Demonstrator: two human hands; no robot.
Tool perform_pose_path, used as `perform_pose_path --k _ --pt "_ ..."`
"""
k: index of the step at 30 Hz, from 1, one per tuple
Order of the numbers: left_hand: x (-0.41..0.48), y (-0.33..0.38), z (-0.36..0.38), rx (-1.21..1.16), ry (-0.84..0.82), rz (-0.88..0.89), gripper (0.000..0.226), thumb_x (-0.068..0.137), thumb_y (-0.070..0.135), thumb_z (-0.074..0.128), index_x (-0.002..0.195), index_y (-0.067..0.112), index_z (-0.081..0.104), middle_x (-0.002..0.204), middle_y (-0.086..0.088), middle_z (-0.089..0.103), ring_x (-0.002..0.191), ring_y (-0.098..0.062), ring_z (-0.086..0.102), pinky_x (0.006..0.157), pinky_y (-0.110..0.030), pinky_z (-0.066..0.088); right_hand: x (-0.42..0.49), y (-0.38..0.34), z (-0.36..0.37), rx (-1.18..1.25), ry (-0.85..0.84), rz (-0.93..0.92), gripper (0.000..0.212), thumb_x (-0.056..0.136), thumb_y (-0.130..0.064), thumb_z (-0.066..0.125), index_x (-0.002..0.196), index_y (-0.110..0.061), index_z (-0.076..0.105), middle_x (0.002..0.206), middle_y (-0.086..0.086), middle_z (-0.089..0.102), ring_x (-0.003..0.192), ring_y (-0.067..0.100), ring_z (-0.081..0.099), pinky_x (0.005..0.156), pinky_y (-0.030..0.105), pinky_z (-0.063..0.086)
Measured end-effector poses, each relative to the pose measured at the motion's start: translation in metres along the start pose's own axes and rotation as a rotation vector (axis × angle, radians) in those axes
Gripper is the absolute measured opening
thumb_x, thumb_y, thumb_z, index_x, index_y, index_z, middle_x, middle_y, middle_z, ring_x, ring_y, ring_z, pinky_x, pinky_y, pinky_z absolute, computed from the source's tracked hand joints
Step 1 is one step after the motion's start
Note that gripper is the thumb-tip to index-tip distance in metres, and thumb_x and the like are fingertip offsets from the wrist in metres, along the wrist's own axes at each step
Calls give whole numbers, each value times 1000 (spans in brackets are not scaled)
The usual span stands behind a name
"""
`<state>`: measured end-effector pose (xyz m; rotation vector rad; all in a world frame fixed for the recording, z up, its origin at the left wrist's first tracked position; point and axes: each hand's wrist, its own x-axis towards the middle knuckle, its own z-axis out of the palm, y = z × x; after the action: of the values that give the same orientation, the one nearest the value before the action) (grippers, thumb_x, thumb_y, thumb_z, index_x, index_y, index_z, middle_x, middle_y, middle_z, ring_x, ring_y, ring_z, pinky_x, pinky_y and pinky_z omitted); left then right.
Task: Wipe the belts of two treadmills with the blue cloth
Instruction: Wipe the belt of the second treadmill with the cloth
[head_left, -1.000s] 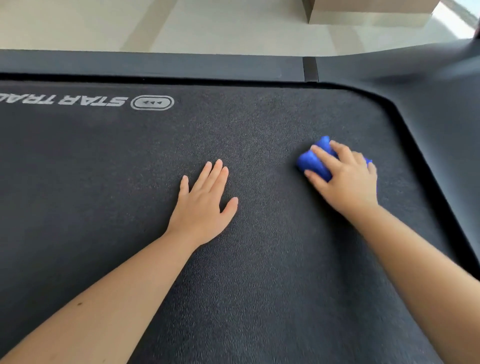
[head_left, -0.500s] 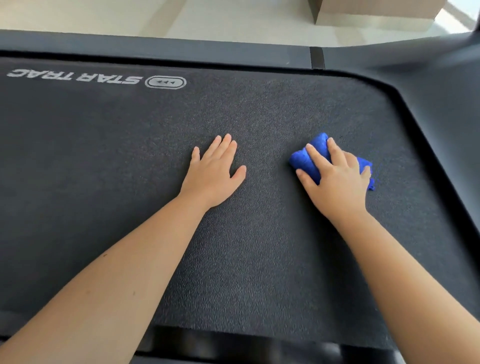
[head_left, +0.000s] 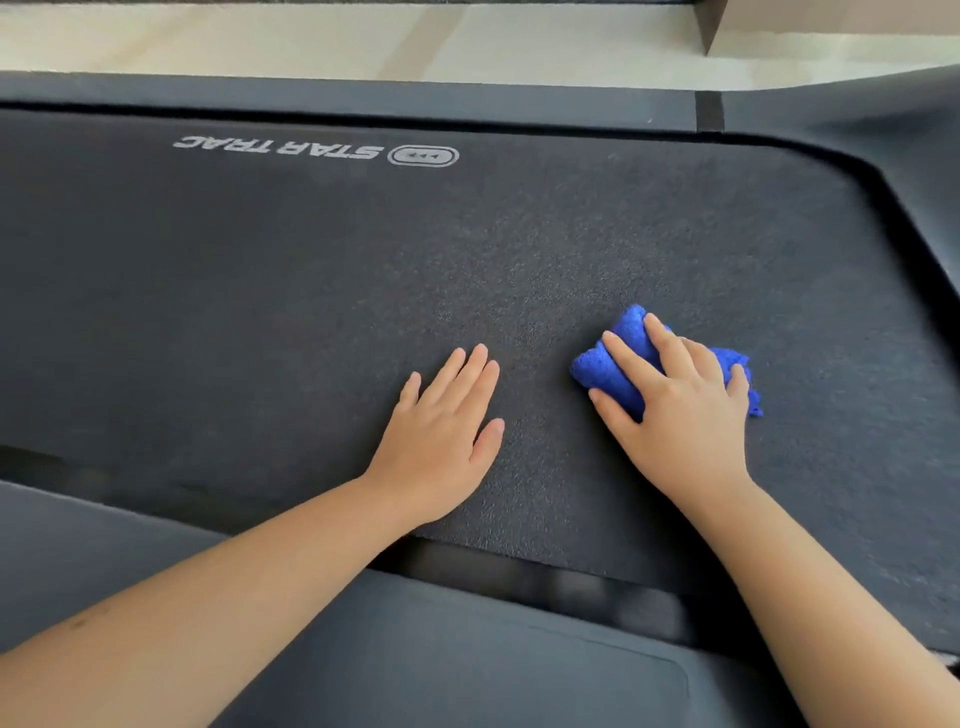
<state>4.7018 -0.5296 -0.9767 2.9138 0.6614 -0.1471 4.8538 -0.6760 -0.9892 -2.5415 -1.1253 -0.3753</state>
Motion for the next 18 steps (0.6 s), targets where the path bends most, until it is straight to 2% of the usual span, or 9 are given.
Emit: perform_pose_path --k 3,5,10,12,14,16,18 --pt "-12 8 4 29 2 -37 62 94 46 2 149 17 -2 156 3 -13 142 -14 -13 114 -44 2 -8 -9 -4 42 -28 -24 49 78 -48 51 118 -24 66 131 13 56 107 39 56 82 63 38" --pt "-12 12 7 33 32 -48 79 78 48 -13 149 16 1 157 3 -10 143 -15 -10 113 -46 4 -15 -15 -6 56 -37 -55 53 79 -52 42 118 -25 65 131 12 55 108 38 56 82 62 38" --pt "-11 13 10 27 56 -48 86 73 46 -15 149 14 8 157 2 -3 144 -16 -3 113 -47 7 -23 -18 -7 88 -68 -139 54 79 -52 41 119 -25 65 136 10 52 117 38 53 86 72 31" --pt "-13 13 9 26 54 -45 86 73 46 -15 149 15 8 157 2 -2 144 -15 -3 113 -46 7 -26 -16 -12 109 -53 -139 49 80 -50 51 120 -25 64 140 9 47 123 38 48 87 77 24" --pt "-14 12 9 19 56 -42 86 73 47 -14 149 15 10 157 2 0 144 -15 -1 113 -46 8 -34 -14 -15 137 -22 -111 47 76 -39 72 120 -23 64 144 10 43 128 39 43 89 78 19" --pt "-17 12 7 5 60 -43 80 79 48 -9 149 16 9 157 2 -1 144 -15 -2 113 -45 7 -41 -13 -17 166 -12 -86 53 69 -29 81 119 -20 65 143 11 44 129 40 41 87 78 21" --pt "-23 11 7 -2 43 -50 62 95 46 7 149 17 4 157 3 -6 143 -14 -6 113 -44 4 -43 -14 -15 182 -20 -81 53 68 -26 82 118 -19 65 140 12 47 128 41 42 87 76 25"
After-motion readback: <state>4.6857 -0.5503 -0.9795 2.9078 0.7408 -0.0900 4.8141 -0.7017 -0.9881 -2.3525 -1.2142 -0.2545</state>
